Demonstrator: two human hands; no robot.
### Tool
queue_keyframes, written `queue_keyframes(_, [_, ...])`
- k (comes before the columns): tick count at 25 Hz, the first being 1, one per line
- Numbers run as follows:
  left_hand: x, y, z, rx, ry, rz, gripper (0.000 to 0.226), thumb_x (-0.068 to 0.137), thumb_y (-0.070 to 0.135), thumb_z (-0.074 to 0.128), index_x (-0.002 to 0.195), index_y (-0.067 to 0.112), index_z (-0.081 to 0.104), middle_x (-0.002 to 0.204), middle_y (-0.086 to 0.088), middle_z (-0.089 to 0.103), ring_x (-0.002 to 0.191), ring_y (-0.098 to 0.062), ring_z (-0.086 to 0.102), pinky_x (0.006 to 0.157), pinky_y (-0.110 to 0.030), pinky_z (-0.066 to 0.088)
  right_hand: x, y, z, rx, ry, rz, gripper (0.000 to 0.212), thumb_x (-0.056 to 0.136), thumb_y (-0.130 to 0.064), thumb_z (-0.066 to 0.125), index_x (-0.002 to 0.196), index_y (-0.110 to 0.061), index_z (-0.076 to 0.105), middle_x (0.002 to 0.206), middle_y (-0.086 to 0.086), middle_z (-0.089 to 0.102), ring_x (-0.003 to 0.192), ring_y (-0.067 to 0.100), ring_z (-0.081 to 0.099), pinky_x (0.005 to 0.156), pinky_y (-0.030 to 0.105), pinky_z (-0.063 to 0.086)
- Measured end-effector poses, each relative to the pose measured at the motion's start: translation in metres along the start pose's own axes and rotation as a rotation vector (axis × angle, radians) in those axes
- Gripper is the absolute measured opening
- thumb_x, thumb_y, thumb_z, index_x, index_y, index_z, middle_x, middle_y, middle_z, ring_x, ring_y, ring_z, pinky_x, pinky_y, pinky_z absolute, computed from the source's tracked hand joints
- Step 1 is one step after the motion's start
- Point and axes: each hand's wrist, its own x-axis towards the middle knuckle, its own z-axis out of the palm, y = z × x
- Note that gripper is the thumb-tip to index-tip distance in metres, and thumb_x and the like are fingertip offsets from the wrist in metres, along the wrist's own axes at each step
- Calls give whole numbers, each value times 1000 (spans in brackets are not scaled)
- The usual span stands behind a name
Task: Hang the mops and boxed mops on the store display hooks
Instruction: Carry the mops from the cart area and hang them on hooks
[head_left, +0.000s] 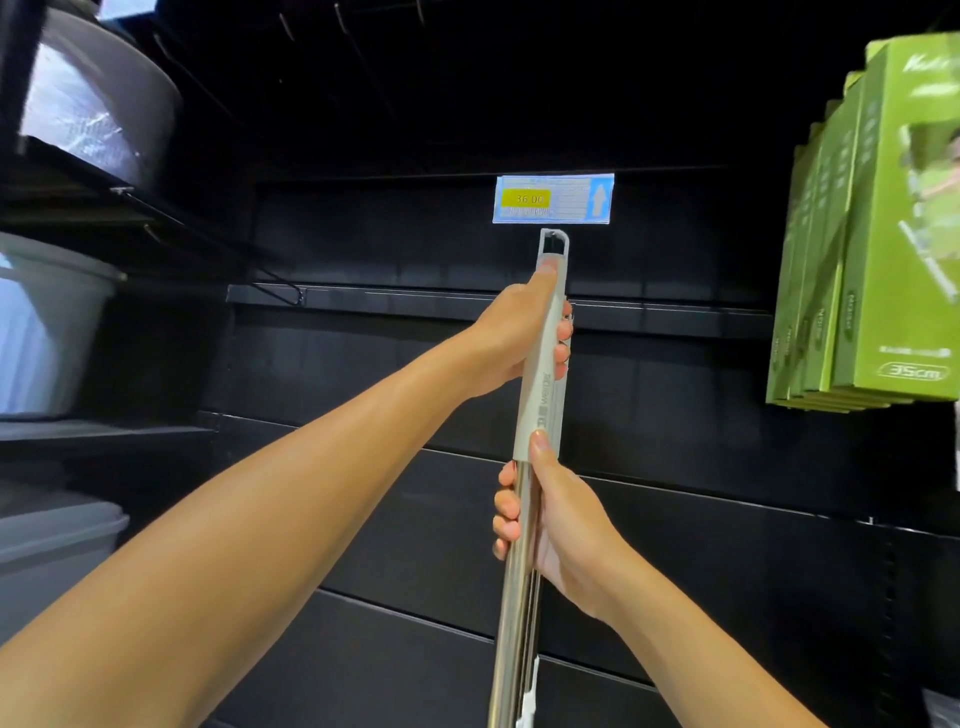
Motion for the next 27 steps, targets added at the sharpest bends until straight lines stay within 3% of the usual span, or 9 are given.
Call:
queue_keyframes(5, [17,-18,-3,-7,4,-20,54,106,61,33,92,14,54,64,-1,54,55,-14,52,60,-31,55,23,12,-5,-10,52,8,52,102,-60,43,87,-12,58,62,3,51,52,15,49,60,32,49])
queue_keyframes(12, [57,-52,-4,11,21,-58,58,104,66,32,86,16,56,67,-3,54,55,-16,51,66,-34,54,63,26,-23,-19,111,17,53,105,-57,40,86,-11,57,60,4,52,49,14,49,57,31,50])
queue_keyframes(18, [95,-84,-7,40,-89,21,59,105,65,30,103,11,52,72,-2,53,56,-13,51,66,-30,55,95,35,-43,18,153,56,50,105,-54,43,89,-9,56,58,4,52,47,14,49,53,30,48])
queue_keyframes(22, [105,-93,-6,-11,-71,6,55,105,64,31,94,14,52,70,-2,55,56,-15,52,61,-29,55,108,43,-51,-6,142,19,51,104,-56,42,90,-8,56,57,3,50,48,14,48,55,31,47])
queue_keyframes(27, [104,-93,-9,10,-83,32,57,105,64,37,98,10,54,76,-7,61,59,-21,58,67,-37,61,109,44,-54,45,117,40,51,103,-56,45,93,-8,58,59,4,51,50,15,49,54,29,48])
